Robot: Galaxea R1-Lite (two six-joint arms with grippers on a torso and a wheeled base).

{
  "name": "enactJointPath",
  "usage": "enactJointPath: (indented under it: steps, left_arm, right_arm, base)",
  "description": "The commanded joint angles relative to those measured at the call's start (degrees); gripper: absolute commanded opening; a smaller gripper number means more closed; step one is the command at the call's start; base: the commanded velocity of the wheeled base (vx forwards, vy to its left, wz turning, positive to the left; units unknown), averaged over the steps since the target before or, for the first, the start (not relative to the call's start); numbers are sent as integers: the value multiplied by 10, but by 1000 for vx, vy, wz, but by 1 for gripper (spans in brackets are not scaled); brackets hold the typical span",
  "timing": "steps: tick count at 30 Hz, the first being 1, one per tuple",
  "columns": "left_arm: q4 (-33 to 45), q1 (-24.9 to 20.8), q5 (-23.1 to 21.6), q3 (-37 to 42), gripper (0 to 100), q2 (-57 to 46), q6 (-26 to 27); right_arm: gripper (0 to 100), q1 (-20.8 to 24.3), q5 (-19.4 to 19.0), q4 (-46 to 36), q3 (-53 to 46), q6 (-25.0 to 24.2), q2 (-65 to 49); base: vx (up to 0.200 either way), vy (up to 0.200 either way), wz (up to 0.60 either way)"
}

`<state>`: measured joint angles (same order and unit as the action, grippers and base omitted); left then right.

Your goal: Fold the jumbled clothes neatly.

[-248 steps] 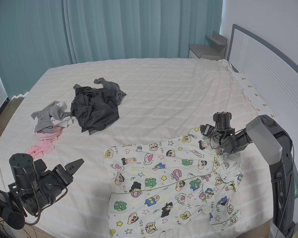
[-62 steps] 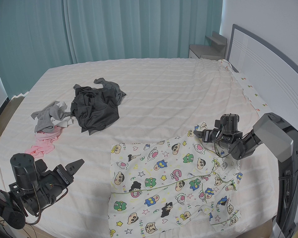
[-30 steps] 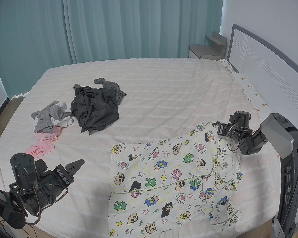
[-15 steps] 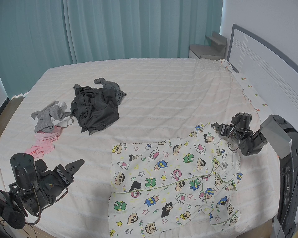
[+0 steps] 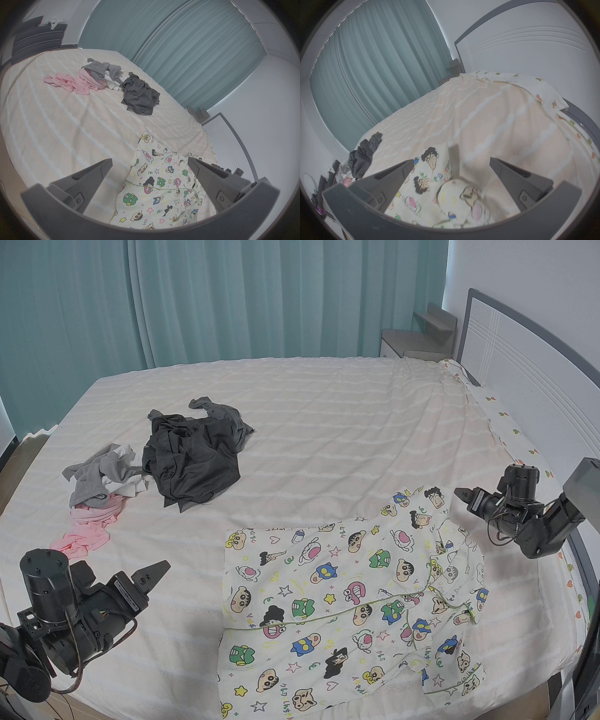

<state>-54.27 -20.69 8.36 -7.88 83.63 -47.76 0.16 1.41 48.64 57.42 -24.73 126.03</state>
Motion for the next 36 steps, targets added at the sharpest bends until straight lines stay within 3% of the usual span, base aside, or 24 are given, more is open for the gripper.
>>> enactJointPath:
  steps: [1,3,6,7,8,10,12,14,16,19,27,36]
  left_arm:
    - [0,-21,1,1,100,0,-3]
    - [0,-30,2,4,100,0,-2]
    - [0,-35,5,5,100,0,-2]
    - [0,-35,5,5,100,0,-2]
    - [0,-35,5,6,100,-1,-2]
    - [0,-35,5,6,100,-3,-2]
    - [0,-35,5,7,100,-3,-2]
    - [0,-35,5,7,100,-3,-2]
    - [0,-36,5,7,100,-3,-2]
    - [0,-37,4,9,100,-3,-1]
    - [0,-58,5,16,100,-3,1]
    - [0,-57,5,16,100,-3,1]
  right_arm:
    - [100,-14,-55,5,-177,-29,-171]
    - [100,-22,-75,5,-231,-30,-199]
    - [100,-59,-148,11,-332,-24,-231]
    - [100,-62,-154,13,-338,-24,-233]
    - [100,-82,-188,22,-364,-23,-236]
    - [100,-102,-221,27,-390,-19,-232]
    - [100,-111,-237,27,-409,-2,-222]
    - [100,-116,-243,27,-419,8,-214]
    - [100,-117,-257,30,-446,67,-169]
    - [100,-118,-261,44,-445,111,-115]
    - [100,-81,-272,178,-435,116,-2]
    - [100,-49,-273,177,-392,114,41]
  base:
    - [-200,0,0]
    - [-200,0,0]
    - [-200,0,0]
    - [-200,0,0]
    - [-200,0,0]
    - [-200,0,0]
    - [-200,0,0]
    - [-200,0,0]
    - [-200,0,0]
    - [-200,0,0]
    - [-25,0,0]
    - [0,0,0]
